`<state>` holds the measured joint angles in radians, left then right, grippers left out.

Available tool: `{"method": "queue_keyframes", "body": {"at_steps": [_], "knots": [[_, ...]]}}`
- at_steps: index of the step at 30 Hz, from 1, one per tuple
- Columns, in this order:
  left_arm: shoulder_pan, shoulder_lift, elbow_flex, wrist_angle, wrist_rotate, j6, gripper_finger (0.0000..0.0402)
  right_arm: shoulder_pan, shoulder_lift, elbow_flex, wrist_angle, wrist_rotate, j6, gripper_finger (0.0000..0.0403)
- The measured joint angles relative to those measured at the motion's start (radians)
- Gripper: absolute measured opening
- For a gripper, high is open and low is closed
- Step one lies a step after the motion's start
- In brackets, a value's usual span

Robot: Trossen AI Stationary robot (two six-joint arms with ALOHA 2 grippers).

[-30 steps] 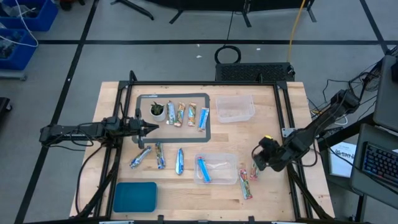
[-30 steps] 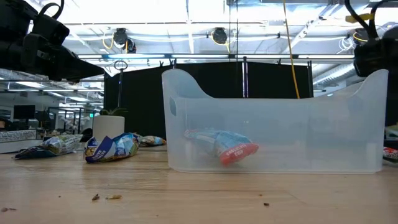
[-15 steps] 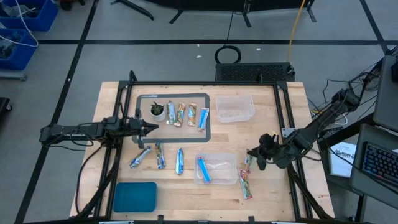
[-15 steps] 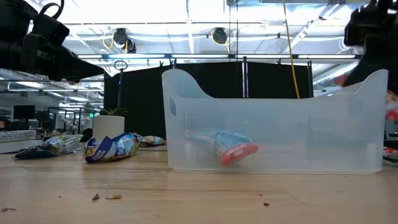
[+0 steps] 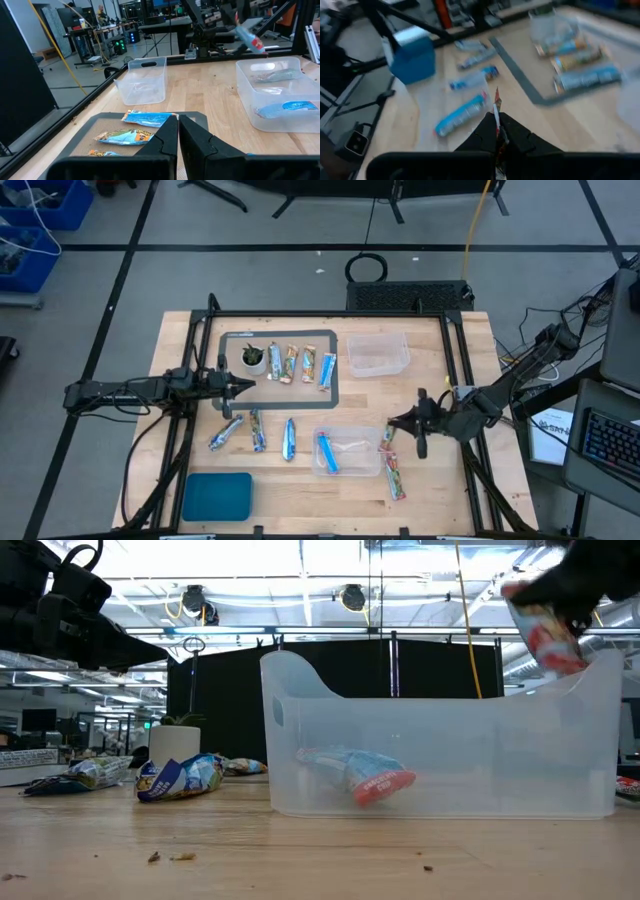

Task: Pick and place Granola Bars by type
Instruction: Put the right red granola bar into the bottom transparent bin

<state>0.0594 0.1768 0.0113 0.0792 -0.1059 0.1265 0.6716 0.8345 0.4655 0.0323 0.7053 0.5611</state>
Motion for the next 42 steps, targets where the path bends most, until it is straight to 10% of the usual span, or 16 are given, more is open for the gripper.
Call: {"method": "queue_keyframes", "body": {"at_steps": [26, 42], "knots": [[0.0, 0.0, 0.0, 0.0, 0.0, 0.0, 0.0024, -0.017, 0.038, -0.214, 0.716, -0.171, -0.51, 0.0002], [0.0, 0.0, 0.0, 0.0, 0.0, 0.0, 0.0024, -0.13, 0.368, -0.038, 0.913, -0.449, -0.644, 0.0002]]}}
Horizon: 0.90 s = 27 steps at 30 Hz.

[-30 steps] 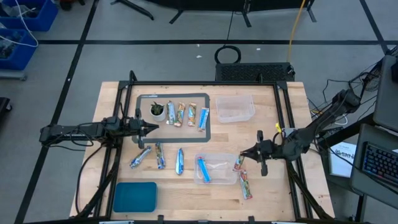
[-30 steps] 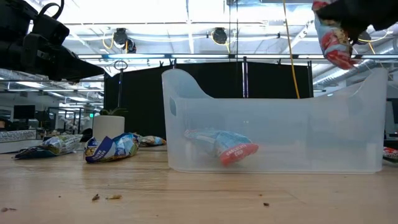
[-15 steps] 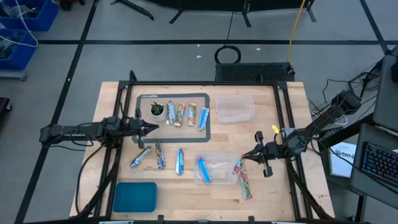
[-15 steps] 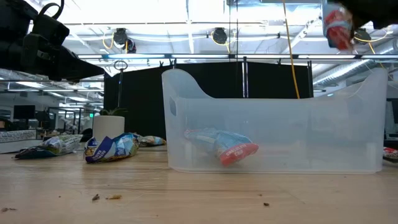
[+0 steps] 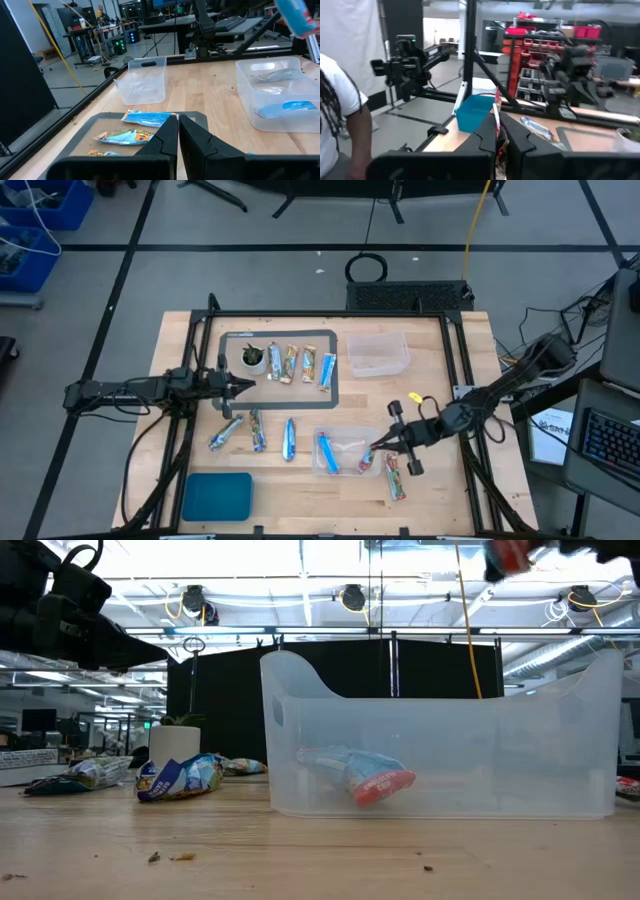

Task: Pick and place Granola Bars by type
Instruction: Put the right red granola bar into the bottom transparent bin

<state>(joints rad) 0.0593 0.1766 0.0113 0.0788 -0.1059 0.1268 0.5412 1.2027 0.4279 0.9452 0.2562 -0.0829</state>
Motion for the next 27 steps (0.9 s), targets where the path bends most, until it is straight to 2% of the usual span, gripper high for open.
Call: {"method": "queue_keyframes", "body": {"at_steps": [8, 16, 21, 27], "knots": [[0.0, 0.0, 0.0, 0.0, 0.0, 0.0, 0.0024, -0.043, 0.093, 0.086, 0.0, 0.0, -0.045, 0.0002], [0.0, 0.0, 0.0, 0.0, 0.0, 0.0, 0.0024, -0.087, 0.106, 0.088, -0.018, -0.002, 0.007, 0.0002], [0.0, 0.0, 0.0, 0.0, 0.0, 0.0, 0.0024, -0.1, 0.106, 0.088, -0.019, -0.078, 0.011, 0.0002], [0.0, 0.0, 0.0, 0.0, 0.0, 0.0, 0.0024, -0.103, 0.135, 0.088, -0.013, -0.077, 0.021, 0.0002]]}}
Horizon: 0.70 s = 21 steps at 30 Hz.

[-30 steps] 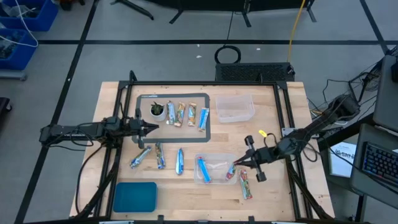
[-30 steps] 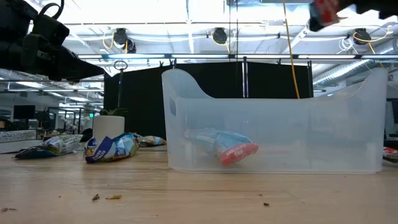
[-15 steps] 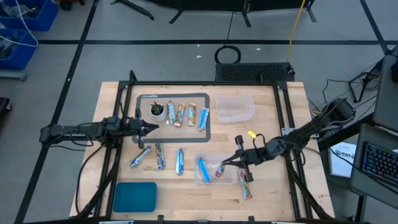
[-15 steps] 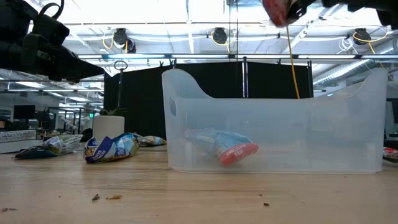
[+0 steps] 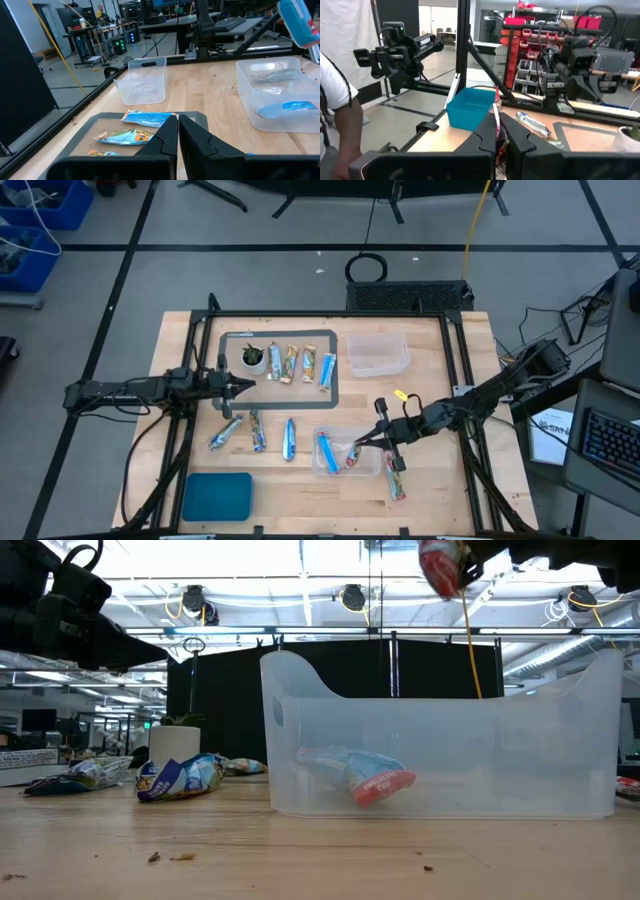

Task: Pick and place Granola Bars by type
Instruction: Put the right red granola bar into the bottom transparent bin

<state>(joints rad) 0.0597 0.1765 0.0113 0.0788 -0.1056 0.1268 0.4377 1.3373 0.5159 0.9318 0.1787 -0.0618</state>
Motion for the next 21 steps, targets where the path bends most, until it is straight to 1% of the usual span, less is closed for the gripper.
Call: {"method": "queue_keyframes", "body": {"at_steps": [7, 12, 16, 21], "knots": [[0.0, 0.0, 0.0, 0.0, 0.0, 0.0, 0.0024, -0.045, 0.107, 0.004, 0.029, 0.003, 0.11, 0.0002], [0.0, 0.0, 0.0, 0.0, 0.0, 0.0, 0.0024, -0.075, 0.176, 0.036, 0.029, 0.0, 0.146, 0.0002], [0.0, 0.0, 0.0, 0.0, 0.0, 0.0, 0.0024, -0.079, 0.207, 0.06, 0.028, -0.025, 0.149, 0.0002], [0.0, 0.0, 0.0, 0.0, 0.0, 0.0, 0.0024, -0.076, 0.216, 0.069, 0.028, -0.027, 0.173, 0.0002]]}}
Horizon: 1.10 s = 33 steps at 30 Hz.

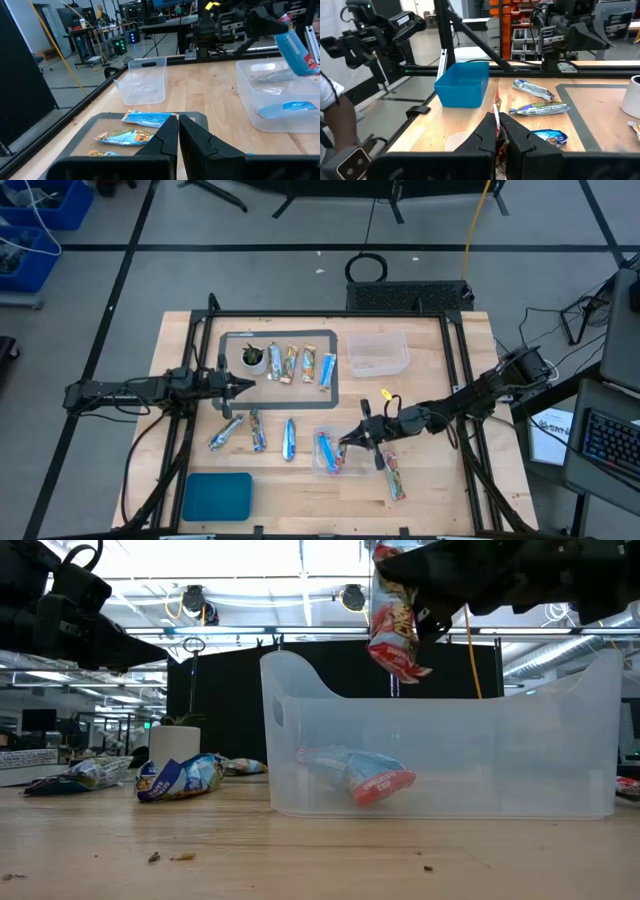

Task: Pick and place Granola Bars by type
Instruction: Put the right red granola bar into the bottom transparent bin

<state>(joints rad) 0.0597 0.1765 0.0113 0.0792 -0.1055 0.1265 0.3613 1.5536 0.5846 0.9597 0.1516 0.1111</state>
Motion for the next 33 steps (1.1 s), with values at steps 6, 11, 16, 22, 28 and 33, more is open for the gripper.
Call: {"method": "queue_keyframes", "body": {"at_steps": [6, 11, 16, 22, 28, 33], "knots": [[0.0, 0.0, 0.0, 0.0, 0.0, 0.0, 0.0024, 0.0, 0.007, 0.0, -0.006, 0.0, 0.016, 0.0002], [0.0, 0.0, 0.0, 0.0, 0.0, 0.0, 0.0024, 0.0, 0.051, 0.0, 0.015, 0.001, 0.044, 0.0002], [0.0, 0.0, 0.0, 0.0, 0.0, 0.0, 0.0024, 0.0, 0.1, 0.0, 0.059, 0.001, 0.064, 0.0002], [0.0, 0.0, 0.0, 0.0, 0.0, 0.0, 0.0024, 0.001, 0.141, 0.001, 0.07, 0.0, 0.11, 0.0002], [0.0, 0.0, 0.0, 0.0, 0.0, 0.0, 0.0024, 0.017, 0.143, 0.001, 0.066, 0.002, 0.132, 0.0002], [0.0, 0.0, 0.0, 0.0, 0.0, 0.0, 0.0024, 0.028, 0.143, 0.001, 0.054, 0.002, 0.133, 0.0002]]}}
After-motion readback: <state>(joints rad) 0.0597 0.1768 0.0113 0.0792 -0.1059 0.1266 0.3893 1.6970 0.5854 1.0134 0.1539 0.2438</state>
